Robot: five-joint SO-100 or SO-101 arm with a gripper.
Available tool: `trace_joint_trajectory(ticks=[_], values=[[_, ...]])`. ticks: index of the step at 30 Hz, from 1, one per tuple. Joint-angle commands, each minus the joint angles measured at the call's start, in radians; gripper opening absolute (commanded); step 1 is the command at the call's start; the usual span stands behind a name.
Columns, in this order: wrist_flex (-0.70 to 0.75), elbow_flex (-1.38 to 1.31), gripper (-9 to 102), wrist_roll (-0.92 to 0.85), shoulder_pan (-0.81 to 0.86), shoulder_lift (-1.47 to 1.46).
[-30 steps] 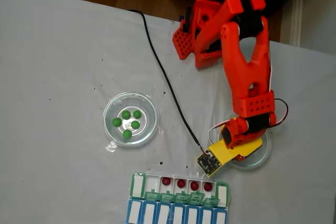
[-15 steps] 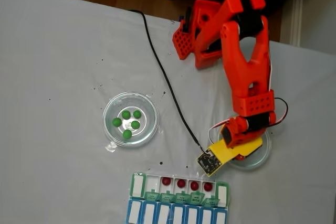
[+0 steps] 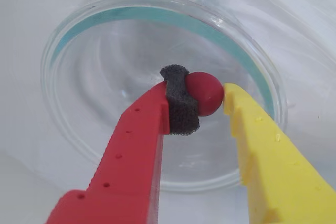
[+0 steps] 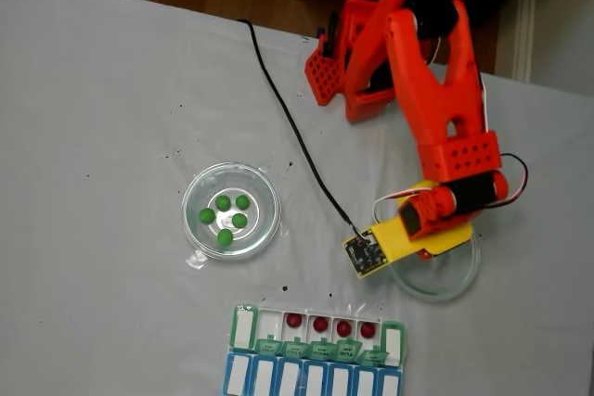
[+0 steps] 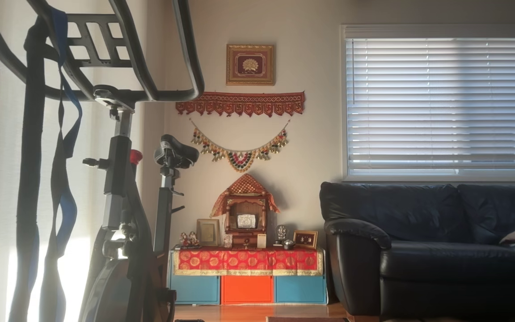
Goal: Sort medicines into box.
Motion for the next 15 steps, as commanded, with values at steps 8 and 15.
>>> trace_joint_trajectory(ticks=[8,15], values=[[-0.028,-0.206,2,-0.041,0.279,0.110],[-0.123,-0.219,2,-0.175,0.502,0.011]])
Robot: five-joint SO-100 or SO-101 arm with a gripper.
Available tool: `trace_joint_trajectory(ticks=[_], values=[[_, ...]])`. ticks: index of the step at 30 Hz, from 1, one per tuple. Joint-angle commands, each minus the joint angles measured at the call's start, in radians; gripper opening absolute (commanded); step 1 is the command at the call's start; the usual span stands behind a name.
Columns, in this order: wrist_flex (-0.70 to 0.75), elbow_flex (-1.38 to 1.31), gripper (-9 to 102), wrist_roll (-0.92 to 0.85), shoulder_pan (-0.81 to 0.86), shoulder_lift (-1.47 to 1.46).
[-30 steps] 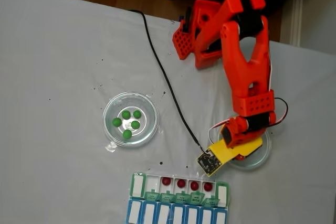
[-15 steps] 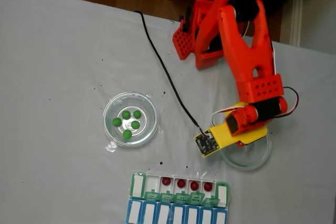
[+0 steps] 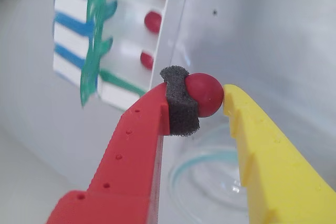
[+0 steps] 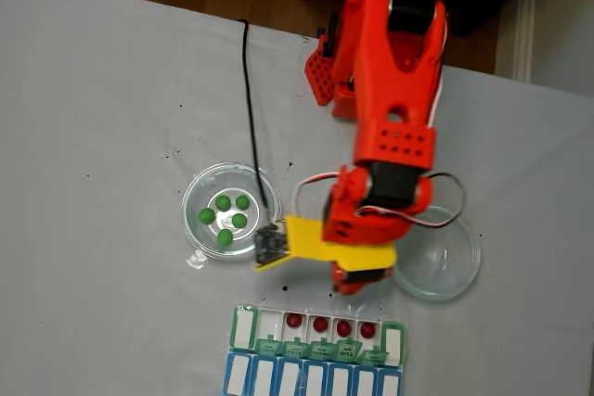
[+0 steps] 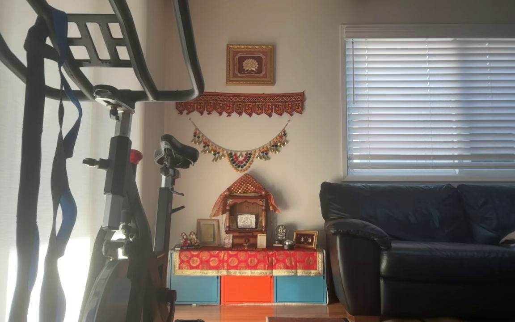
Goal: Sort medicines into box.
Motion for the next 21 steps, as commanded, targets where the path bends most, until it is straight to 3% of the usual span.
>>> trace_joint_trajectory(ticks=[1,7,21], values=[[-0.060,-0.086,2,-0.046,0.080,-0.009],[-0.066,-0.198,2,-0.066,0.166,-0.126],[-0.103,-0.505,2,-0.064,0.170,-0.471]])
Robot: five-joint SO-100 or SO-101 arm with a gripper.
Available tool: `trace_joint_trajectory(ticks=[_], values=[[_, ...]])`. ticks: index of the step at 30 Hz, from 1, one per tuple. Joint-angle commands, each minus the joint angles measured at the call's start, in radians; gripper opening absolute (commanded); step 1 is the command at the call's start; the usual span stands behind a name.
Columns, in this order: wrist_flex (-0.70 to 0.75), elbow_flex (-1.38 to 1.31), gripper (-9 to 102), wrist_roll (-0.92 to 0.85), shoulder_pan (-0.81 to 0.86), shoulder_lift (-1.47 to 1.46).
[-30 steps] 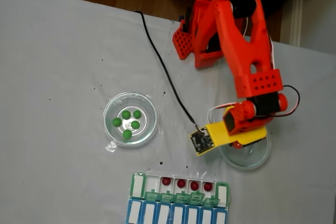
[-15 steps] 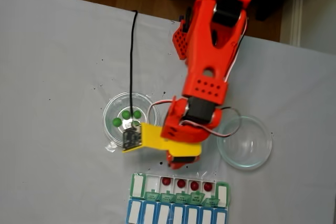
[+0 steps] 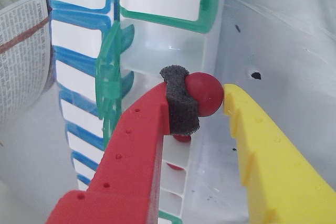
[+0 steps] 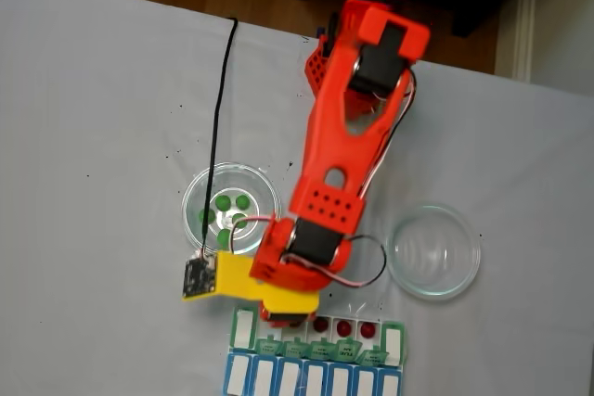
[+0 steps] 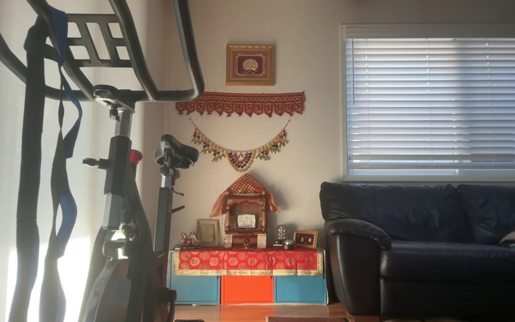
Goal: Sort medicines into box.
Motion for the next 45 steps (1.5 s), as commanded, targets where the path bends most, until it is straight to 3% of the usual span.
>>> trace_joint_trajectory(ticks=[1,10,16,32,38,45], values=[[0.002,-0.163,2,-0.009,-0.003,-0.020],[-0.003,-0.156,2,0.037,0.005,0.031],[-0.127,-0.077,2,0.040,-0.008,0.043],[-0.238,0.006,2,0.032,-0.031,0.040],[-0.264,0.032,13,0.009,-0.040,0.034],[-0.279,0.071,16,0.017,-0.038,0.069]])
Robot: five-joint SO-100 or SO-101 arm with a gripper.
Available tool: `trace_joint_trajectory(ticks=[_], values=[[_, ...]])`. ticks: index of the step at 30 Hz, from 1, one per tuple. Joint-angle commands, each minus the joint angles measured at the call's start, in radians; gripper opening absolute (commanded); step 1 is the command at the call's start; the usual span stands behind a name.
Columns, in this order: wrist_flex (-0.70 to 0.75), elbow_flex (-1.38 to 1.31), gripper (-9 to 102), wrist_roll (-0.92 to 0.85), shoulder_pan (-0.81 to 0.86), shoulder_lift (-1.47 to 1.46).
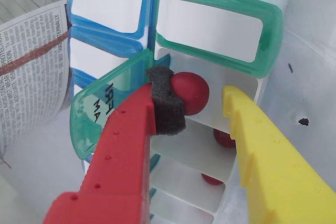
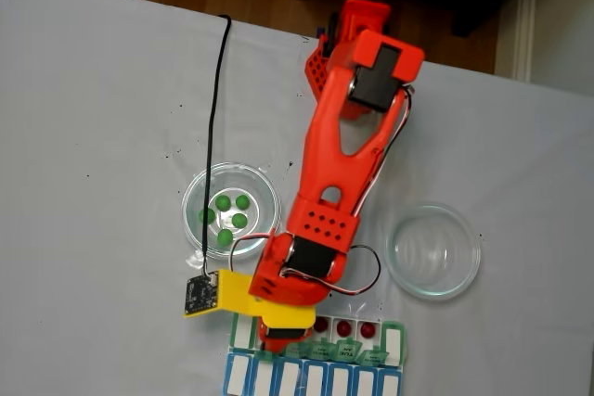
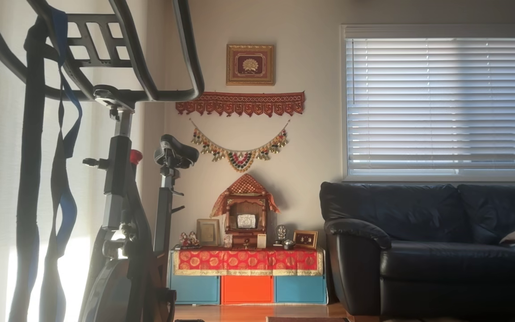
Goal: Sort medicines into box.
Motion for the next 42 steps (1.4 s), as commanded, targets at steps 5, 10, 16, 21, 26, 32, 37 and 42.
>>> trace_joint_trajectory(ticks=[5,10,16,21,26,32,37,42], values=[[-0.017,0.006,17,0.002,-0.017,0.150],[-0.015,0.005,21,0.011,-0.015,0.153],[-0.014,0.012,20,0.023,-0.012,0.173],[-0.017,0.026,19,0.023,-0.012,0.186],[-0.029,0.040,16,0.026,-0.012,0.195],[-0.031,0.041,12,0.025,-0.012,0.196],[-0.029,0.040,19,0.015,-0.012,0.190],[-0.026,0.035,20,0.017,-0.012,0.189]])
